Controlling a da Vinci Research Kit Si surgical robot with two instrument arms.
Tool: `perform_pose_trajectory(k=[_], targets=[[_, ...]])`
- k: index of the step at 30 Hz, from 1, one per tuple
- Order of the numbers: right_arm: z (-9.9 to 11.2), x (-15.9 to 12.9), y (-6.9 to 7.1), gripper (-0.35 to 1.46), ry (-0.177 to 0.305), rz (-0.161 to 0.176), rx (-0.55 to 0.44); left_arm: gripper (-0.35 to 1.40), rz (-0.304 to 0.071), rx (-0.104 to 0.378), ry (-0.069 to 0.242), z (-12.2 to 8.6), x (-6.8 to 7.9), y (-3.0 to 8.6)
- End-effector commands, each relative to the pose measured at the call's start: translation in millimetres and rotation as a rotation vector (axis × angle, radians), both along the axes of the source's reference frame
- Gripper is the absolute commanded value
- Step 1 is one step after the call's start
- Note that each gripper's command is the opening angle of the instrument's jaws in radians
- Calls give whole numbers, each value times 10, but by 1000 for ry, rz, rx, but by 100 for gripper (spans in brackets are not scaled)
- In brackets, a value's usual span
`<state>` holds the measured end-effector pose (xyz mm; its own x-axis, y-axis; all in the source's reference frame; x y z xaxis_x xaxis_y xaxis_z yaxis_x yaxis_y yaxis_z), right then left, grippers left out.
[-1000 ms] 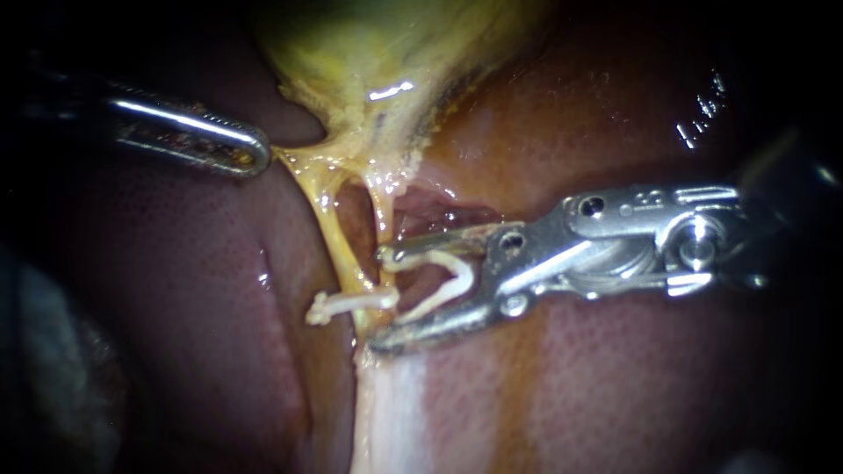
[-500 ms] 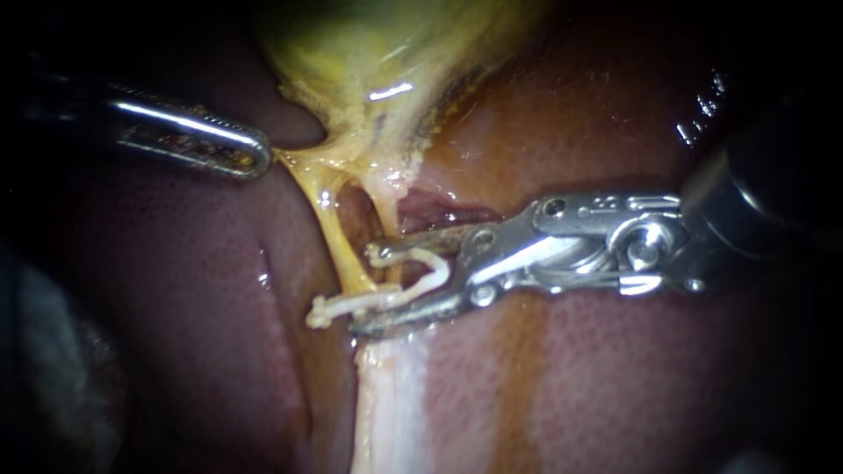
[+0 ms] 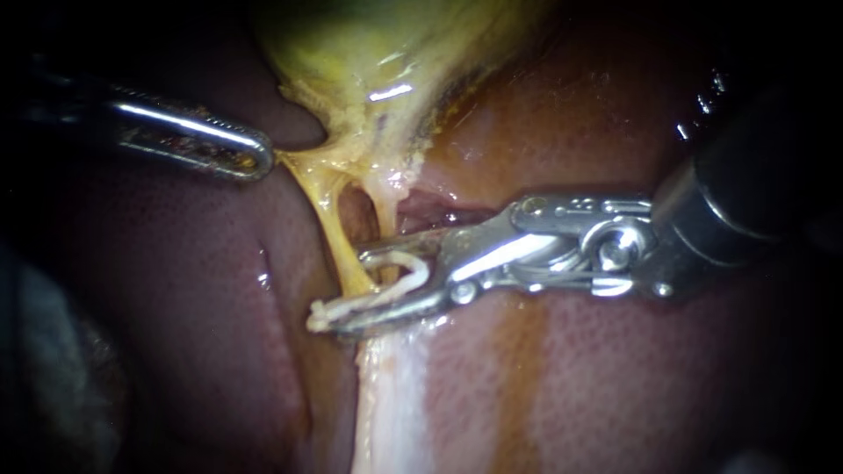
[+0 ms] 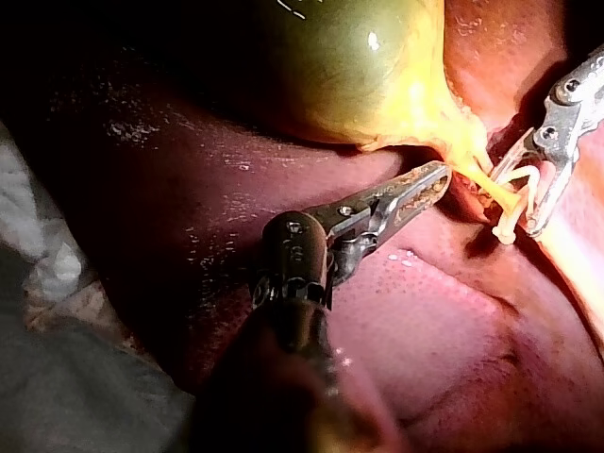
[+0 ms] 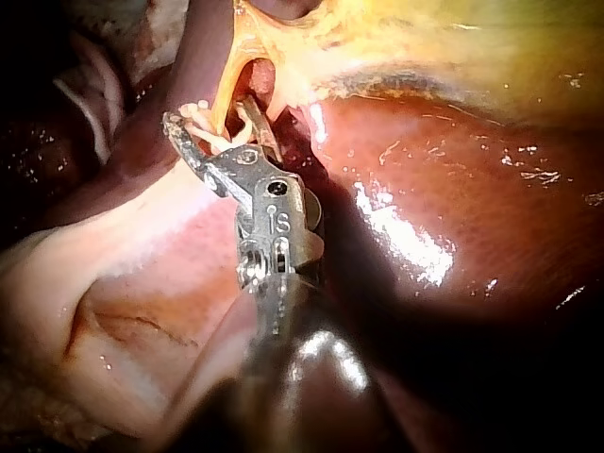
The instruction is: Clipping second clip left tube
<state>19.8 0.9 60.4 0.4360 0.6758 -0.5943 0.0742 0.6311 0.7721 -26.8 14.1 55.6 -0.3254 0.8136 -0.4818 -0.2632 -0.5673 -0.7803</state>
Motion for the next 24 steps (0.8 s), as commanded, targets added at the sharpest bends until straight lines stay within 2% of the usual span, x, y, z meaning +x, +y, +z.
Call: perform_pose_trajectory(k=[1, 4, 9, 15, 24], targets=[[-1, 3, -1, 49, 5, -4, 1, -35, -1, 0, 1, 0, 0, 0], [-2, 10, -2, 49, 15, -17, 8, -35, -2, 0, 1, 1, -1, 0], [-9, 15, -6, 49, 47, -13, 22, -35, -2, -1, 2, 1, -1, -1], [-33, 19, -14, 49, 96, -6, 39, -35, 0, 0, 0, 1, -1, -1], [-74, 23, -25, 48, 181, -53, 69, -35, -1, 0, -2, 1, -1, -2]])
